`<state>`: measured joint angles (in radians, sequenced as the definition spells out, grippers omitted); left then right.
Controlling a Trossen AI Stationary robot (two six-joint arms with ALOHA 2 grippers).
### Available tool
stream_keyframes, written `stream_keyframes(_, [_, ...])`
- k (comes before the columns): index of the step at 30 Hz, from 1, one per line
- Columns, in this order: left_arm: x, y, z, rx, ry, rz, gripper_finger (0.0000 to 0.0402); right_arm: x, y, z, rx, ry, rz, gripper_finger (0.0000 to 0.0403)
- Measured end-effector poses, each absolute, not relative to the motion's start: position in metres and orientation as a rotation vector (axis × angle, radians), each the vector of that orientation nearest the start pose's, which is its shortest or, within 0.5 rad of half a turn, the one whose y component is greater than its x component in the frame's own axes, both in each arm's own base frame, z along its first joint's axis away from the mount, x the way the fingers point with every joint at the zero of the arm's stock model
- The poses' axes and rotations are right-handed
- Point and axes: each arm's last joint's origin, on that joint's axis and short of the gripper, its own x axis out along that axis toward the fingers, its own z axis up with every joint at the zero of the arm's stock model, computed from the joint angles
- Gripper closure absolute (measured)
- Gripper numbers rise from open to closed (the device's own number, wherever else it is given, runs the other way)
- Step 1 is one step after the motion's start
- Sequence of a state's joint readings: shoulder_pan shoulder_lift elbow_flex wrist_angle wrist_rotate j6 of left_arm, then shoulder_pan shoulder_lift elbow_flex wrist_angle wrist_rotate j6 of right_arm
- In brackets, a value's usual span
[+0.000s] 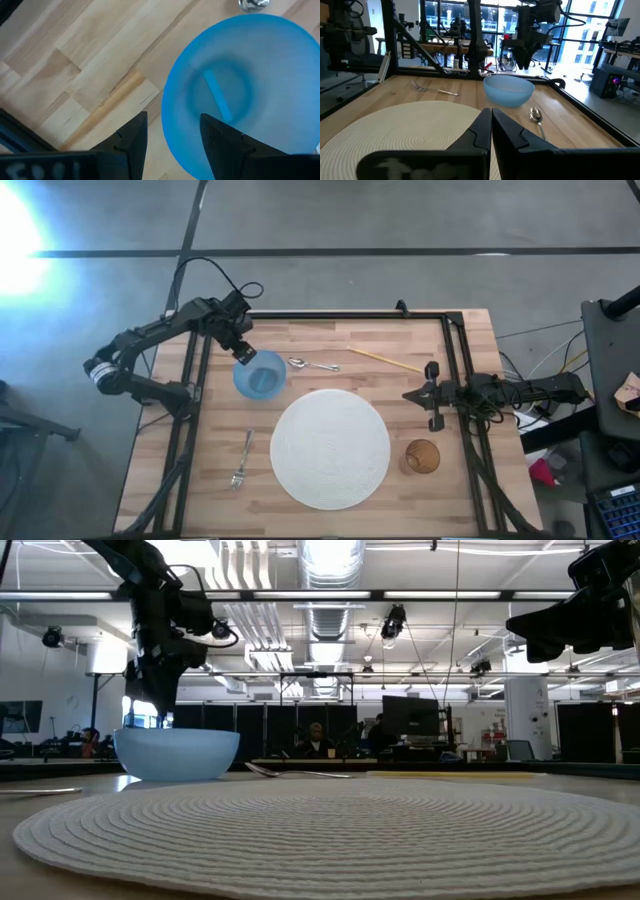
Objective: Pick & Place Utensil
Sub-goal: Put the blue bowl on the center of the white mat
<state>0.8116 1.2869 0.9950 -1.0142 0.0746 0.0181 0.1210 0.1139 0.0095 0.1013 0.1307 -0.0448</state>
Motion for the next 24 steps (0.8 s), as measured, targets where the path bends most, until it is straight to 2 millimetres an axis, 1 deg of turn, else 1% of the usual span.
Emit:
stream_keyframes(8, [0.157, 0.162, 0.246, -0.567, 1.226, 0.614, 0.0229, 0.104, 0.009, 0.167, -0.045, 0.003, -0.01, 0.0394])
stream_keyframes(24, [0.165, 0.17, 0.222, -0.596, 1.322, 0.581, 0.0229, 0.104, 0.009, 0.167, -0.045, 0.003, -0.009, 0.0394])
